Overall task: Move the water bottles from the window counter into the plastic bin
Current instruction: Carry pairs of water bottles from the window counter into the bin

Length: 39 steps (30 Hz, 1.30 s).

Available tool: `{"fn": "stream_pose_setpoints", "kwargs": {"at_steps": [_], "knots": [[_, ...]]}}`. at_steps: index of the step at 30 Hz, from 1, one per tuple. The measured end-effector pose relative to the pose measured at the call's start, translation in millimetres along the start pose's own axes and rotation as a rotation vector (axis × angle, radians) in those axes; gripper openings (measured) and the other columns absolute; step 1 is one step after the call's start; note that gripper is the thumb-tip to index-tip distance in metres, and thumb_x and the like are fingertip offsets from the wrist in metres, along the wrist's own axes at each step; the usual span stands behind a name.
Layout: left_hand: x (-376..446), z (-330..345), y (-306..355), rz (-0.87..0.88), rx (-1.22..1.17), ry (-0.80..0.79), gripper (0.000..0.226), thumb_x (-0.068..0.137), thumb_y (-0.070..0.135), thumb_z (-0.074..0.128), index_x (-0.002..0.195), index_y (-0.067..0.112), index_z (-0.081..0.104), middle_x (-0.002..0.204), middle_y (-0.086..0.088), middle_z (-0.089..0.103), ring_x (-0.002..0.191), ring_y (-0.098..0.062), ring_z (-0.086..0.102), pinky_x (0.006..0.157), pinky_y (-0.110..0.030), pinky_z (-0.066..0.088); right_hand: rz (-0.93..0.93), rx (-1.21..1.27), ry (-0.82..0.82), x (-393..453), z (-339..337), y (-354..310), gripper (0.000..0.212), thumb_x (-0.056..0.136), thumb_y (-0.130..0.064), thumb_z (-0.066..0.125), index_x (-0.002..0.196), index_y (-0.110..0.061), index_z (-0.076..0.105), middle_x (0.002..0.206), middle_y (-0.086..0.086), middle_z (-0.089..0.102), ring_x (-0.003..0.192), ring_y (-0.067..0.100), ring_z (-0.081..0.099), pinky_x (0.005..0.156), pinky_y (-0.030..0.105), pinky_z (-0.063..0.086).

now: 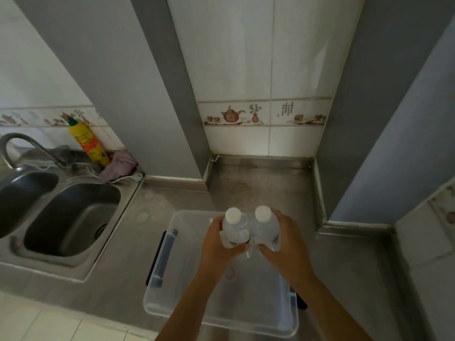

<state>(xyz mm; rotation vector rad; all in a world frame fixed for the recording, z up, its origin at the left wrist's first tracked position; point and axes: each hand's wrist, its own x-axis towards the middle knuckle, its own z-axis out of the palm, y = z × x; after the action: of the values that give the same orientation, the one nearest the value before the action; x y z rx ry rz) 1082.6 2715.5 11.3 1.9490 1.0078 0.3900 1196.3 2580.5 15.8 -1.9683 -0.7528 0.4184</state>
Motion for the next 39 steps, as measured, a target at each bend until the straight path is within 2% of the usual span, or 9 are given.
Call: {"fn": "stream_pose_setpoints", "kwargs": {"at_steps": [5, 8, 12, 14, 21, 27, 31, 35, 39], "knots": [[-27, -30, 23, 0.205, 0.042, 0.013, 0.074, 0.079, 0.034, 0.079, 0.142, 0.034, 0.04, 0.141, 0.009, 0.05, 0.128, -0.009, 0.048, 0.103, -0.033, 0.044, -0.014, -0.277, 0.029, -24, -24, -11, 0.06, 0.087, -0.034, 0.066, 0.14, -0.019, 0.042, 0.147, 0.001, 0.042, 0.129, 0.02, 0.046, 0.103, 0.04, 0.044], [-48, -49, 39, 0.415, 0.241, 0.049, 0.062, 0.087, 0.05, 0.058, 0.142, 0.024, 0.047, 0.14, 0.004, 0.056, 0.128, -0.015, 0.051, 0.104, -0.042, 0.045, -0.019, -0.371, 0.08, -47, -29, -28, 0.054, 0.091, -0.044, 0.056, 0.14, -0.024, 0.043, 0.15, -0.002, 0.04, 0.131, 0.019, 0.047, 0.102, 0.038, 0.046], [-84, -72, 46, 0.568, 0.39, 0.066, 0.053, 0.096, 0.048, 0.049, 0.146, 0.029, 0.044, 0.147, 0.01, 0.051, 0.135, -0.011, 0.047, 0.109, -0.046, 0.042, -0.056, -0.477, 0.194, -92, -28, -59, 0.05, 0.092, -0.049, 0.051, 0.135, -0.025, 0.049, 0.146, -0.002, 0.047, 0.128, 0.019, 0.051, 0.092, 0.037, 0.052], [-104, -84, 47, 0.622, 0.418, 0.074, 0.051, 0.097, 0.046, 0.052, 0.144, 0.027, 0.048, 0.147, 0.008, 0.052, 0.136, -0.013, 0.048, 0.11, -0.05, 0.04, -0.072, -0.534, 0.247, -120, -28, -77, 0.047, 0.092, -0.047, 0.052, 0.133, -0.023, 0.052, 0.142, 0.0, 0.051, 0.125, 0.021, 0.053, 0.086, 0.039, 0.056], [-187, -120, 46, 0.762, 0.5, 0.133, 0.051, 0.081, 0.034, 0.078, 0.128, 0.016, 0.067, 0.136, 0.0, 0.064, 0.126, -0.026, 0.059, 0.101, -0.058, 0.044, 0.012, -0.599, 0.409, -239, -24, -120, 0.044, 0.09, -0.04, 0.056, 0.131, -0.023, 0.055, 0.143, 0.002, 0.05, 0.127, 0.027, 0.05, 0.095, 0.04, 0.049], [-248, -126, 51, 0.893, 0.46, 0.017, 0.05, 0.083, 0.038, 0.075, 0.128, 0.017, 0.067, 0.133, -0.001, 0.065, 0.125, -0.026, 0.06, 0.099, -0.058, 0.046, 0.132, -0.628, 0.484, -330, -28, -135, 0.053, 0.092, -0.054, 0.042, 0.14, -0.032, 0.043, 0.154, -0.011, 0.031, 0.141, 0.015, 0.032, 0.111, 0.038, 0.034], [-281, -117, 69, 1.023, 0.39, -0.069, 0.053, 0.088, 0.051, 0.052, 0.127, 0.018, 0.067, 0.133, 0.0, 0.065, 0.122, -0.024, 0.061, 0.098, -0.056, 0.048, 0.236, -0.622, 0.58, -379, -40, -142, 0.06, 0.09, -0.063, 0.027, 0.143, -0.036, 0.036, 0.156, -0.014, 0.026, 0.142, 0.01, 0.028, 0.113, 0.035, 0.03], [-313, -97, 88, 1.13, 0.332, -0.162, 0.05, 0.087, 0.048, 0.06, 0.127, 0.017, 0.068, 0.137, -0.001, 0.062, 0.128, -0.025, 0.058, 0.098, -0.058, 0.048, 0.347, -0.629, 0.648, -422, -57, -139, 0.061, 0.089, -0.067, 0.024, 0.145, -0.043, 0.026, 0.157, -0.019, 0.018, 0.144, 0.007, 0.02, 0.114, 0.028, 0.019], [-349, -73, 105, 1.237, 0.326, -0.25, 0.058, 0.087, 0.054, 0.046, 0.127, 0.019, 0.067, 0.138, -0.001, 0.062, 0.13, -0.023, 0.056, 0.101, -0.06, 0.045, 0.403, -0.591, 0.79, -468, -75, -134, 0.065, 0.088, -0.068, 0.023, 0.142, -0.034, 0.039, 0.154, -0.011, 0.032, 0.142, 0.015, 0.028, 0.112, 0.037, 0.031]]}}
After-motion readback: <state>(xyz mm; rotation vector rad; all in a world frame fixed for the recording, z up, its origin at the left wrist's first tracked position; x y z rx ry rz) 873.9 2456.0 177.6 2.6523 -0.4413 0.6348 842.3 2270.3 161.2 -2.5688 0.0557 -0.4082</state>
